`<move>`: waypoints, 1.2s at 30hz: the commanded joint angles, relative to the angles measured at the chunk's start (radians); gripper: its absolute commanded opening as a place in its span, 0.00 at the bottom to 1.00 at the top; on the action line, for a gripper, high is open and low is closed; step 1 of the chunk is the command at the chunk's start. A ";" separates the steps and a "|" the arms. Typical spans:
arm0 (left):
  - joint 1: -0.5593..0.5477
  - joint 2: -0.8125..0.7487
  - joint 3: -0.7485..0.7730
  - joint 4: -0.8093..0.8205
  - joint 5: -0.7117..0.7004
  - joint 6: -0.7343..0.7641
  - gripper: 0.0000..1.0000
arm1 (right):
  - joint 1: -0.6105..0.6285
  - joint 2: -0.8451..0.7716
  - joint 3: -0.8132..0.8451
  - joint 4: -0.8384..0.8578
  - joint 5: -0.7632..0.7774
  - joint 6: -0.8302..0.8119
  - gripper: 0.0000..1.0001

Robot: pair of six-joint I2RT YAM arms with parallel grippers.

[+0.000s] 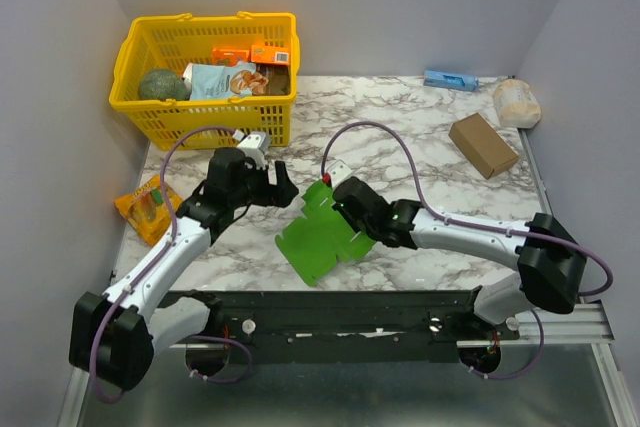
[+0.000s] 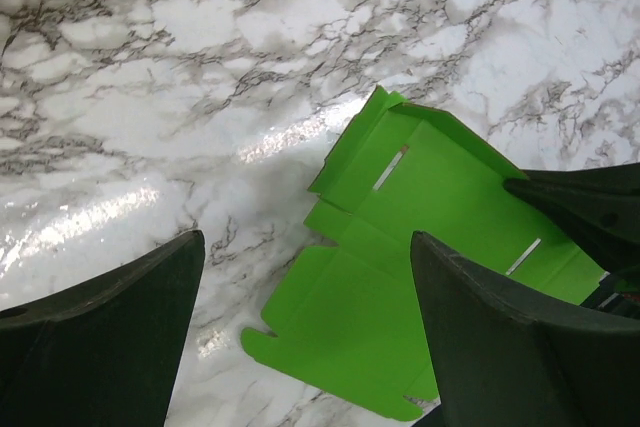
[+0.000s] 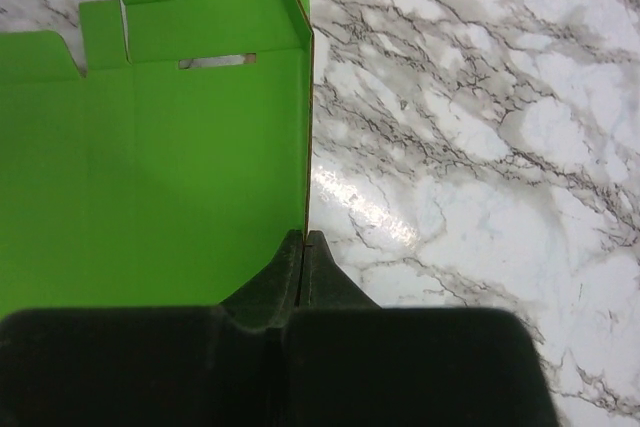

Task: Fold the paper box

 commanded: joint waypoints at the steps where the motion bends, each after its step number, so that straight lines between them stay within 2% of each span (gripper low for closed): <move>1: -0.008 -0.056 -0.172 0.234 -0.086 -0.141 0.92 | 0.008 0.046 -0.041 0.044 0.060 0.002 0.01; 8: -0.017 0.091 -0.289 0.451 -0.027 -0.129 0.87 | 0.008 0.092 -0.057 0.070 0.071 0.025 0.00; 14: -0.017 0.249 -0.289 0.604 0.021 -0.065 0.85 | 0.006 0.116 -0.075 0.104 0.048 0.042 0.01; 20: -0.017 0.393 -0.271 0.681 0.102 -0.049 0.76 | 0.006 0.135 -0.078 0.108 0.043 0.055 0.01; 22: -0.017 0.438 -0.272 0.725 0.128 -0.058 0.71 | 0.004 0.139 -0.076 0.110 0.038 0.058 0.00; 27: -0.023 0.490 -0.266 0.764 0.207 -0.060 0.61 | 0.006 0.142 -0.072 0.108 0.046 0.058 0.01; 36: -0.066 0.509 -0.295 0.744 0.216 -0.083 0.49 | 0.004 0.145 -0.064 0.102 0.057 0.062 0.00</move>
